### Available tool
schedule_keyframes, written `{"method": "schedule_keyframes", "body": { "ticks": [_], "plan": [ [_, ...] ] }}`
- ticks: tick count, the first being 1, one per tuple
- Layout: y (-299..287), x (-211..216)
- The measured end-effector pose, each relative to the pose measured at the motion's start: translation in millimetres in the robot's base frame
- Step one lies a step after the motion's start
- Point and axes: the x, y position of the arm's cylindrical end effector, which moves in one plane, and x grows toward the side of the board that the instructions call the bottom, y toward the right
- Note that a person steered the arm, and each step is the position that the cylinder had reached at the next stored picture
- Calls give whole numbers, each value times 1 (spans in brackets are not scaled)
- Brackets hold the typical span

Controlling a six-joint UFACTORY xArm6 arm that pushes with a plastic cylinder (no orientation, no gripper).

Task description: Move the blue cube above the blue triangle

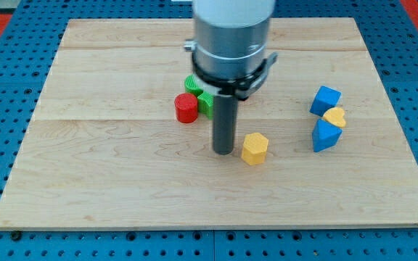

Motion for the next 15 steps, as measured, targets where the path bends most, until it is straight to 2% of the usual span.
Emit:
{"method": "schedule_keyframes", "body": {
  "ticks": [1,2,4,5,6,8,9,11,12,13,15],
  "plan": [
    [37,-2],
    [97,-43],
    [28,-30],
    [64,-30],
    [100,-94],
    [147,-161],
    [167,-137],
    [160,-105],
    [155,-126],
    [202,-128],
    [182,-87]
  ]
}}
